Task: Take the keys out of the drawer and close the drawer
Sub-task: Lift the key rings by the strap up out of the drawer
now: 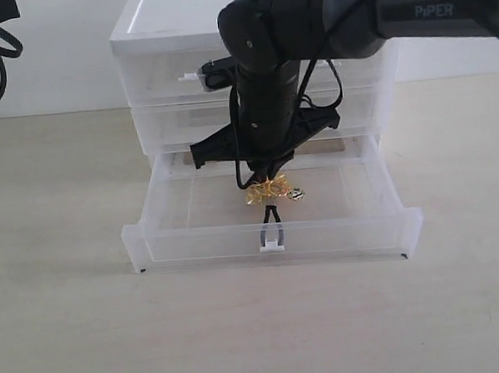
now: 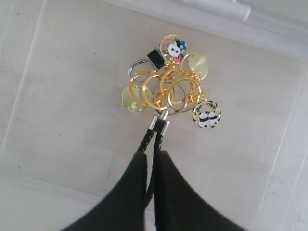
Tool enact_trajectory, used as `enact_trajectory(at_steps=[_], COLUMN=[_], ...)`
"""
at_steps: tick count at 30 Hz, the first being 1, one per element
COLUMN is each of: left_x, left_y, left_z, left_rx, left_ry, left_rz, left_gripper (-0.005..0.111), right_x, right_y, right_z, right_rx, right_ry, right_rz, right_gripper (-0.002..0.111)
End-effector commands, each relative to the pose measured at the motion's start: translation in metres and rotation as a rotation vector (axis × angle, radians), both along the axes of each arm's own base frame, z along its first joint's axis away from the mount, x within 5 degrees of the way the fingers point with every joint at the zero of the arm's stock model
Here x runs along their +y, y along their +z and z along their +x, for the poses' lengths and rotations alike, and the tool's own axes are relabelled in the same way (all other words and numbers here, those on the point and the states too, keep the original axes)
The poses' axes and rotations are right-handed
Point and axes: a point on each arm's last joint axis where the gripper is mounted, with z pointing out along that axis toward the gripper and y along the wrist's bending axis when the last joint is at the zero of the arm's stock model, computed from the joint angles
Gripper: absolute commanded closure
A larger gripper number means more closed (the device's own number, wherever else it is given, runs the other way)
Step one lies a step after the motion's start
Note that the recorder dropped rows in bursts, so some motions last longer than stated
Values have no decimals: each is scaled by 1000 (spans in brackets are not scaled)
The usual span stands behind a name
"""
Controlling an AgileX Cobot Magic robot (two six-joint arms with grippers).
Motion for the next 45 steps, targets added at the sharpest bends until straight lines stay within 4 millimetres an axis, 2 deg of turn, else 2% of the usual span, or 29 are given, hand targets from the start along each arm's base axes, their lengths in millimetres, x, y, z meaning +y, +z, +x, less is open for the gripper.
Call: enact_trajectory(at_steps=[1,5,7,9,10,11,12,13,16,21,23,26,27,31,45], left_x=[-1,-1,-1,-1,-1,-1,-1,-1,-1,-1,-1,-2,-2,-2,-3], left_y=[2,2,2,2,2,2,2,2,2,2,2,1,0,0,1], left_z=[-1,-1,-1,-1,-1,-1,-1,-1,-1,-1,-1,-1,-1,-1,0], left_rx=[-4,-4,-4,-4,-4,-4,-4,-4,-4,-4,-3,4,8,8,7], left_ry=[-10,-10,-10,-10,-10,-10,-10,-10,-10,-10,-12,-21,-27,-27,-31], left_rz=[-2,-2,-2,-2,-2,-2,-2,-2,-2,-2,-3,-6,-9,-9,-3], left_gripper=[103,103,103,103,103,103,103,103,103,103,103,103,103,103,103], right_x=[-3,2,4,5,6,7,8,8,10,6,3,2,2,-1,3], right_y=[8,2,-2,-9,-18,-22,-30,-34,-60,-85,-89,-92,-92,-88,-16], right_z=[-4,-7,-7,-6,-5,-5,-3,-3,-1,-2,-4,-4,-4,-1,-2], right_rx=[12,60,73,90,108,115,125,129,180,260,291,299,294,262,40], right_ry=[29,53,64,61,50,34,18,4,-42,-112,-121,-97,-63,-37,52], right_rz=[-20,17,32,27,16,16,14,16,-13,-50,-80,-102,-114,-141,-54], right_gripper=[108,107,100,84,65,53,36,32,37,41,57,100,108,108,108])
